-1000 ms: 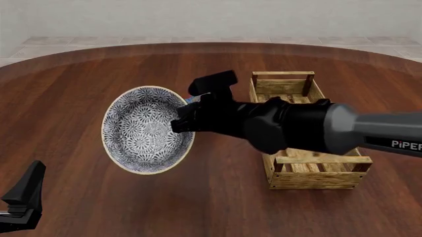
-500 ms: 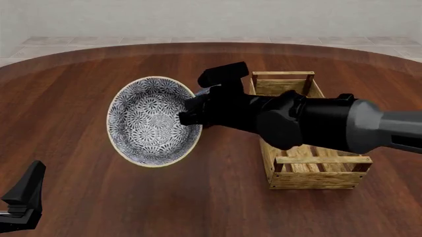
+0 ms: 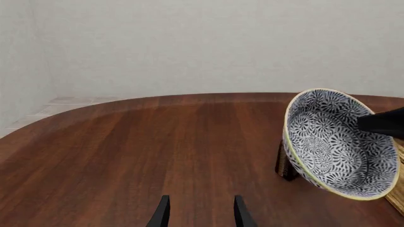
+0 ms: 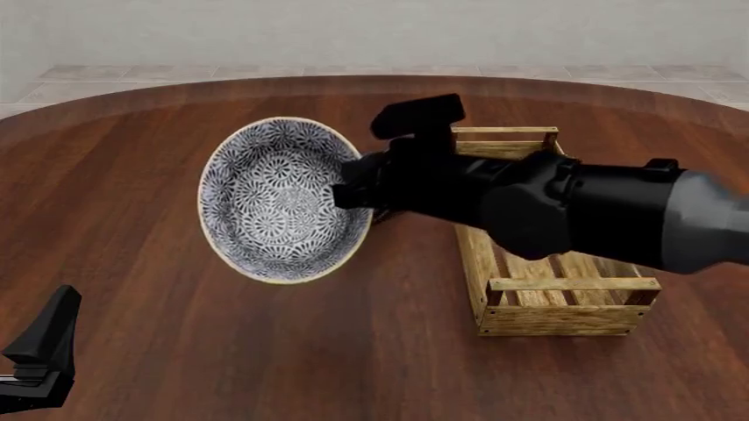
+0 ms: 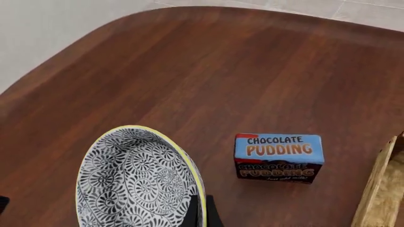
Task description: Pick up the bowl on the left and put it in the tray.
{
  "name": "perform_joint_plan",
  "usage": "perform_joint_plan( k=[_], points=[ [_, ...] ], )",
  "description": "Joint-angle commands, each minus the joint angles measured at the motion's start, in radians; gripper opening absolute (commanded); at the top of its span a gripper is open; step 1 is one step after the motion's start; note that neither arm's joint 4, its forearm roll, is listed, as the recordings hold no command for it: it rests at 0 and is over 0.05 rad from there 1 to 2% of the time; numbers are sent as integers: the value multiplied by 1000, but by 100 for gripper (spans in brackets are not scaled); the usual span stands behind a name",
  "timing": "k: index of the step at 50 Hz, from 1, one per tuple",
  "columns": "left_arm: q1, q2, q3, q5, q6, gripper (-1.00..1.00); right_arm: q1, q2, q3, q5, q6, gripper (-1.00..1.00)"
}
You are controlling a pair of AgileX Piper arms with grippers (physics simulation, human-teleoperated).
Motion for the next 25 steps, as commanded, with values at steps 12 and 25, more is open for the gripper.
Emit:
perform_joint_plan(
  k=[12,25],
  points=[
    [0,0,0,0,0,100,-27,-78,8,27,-1,-100],
    [0,0,0,0,0,100,-42,-114,20,33,4,-100]
  ],
)
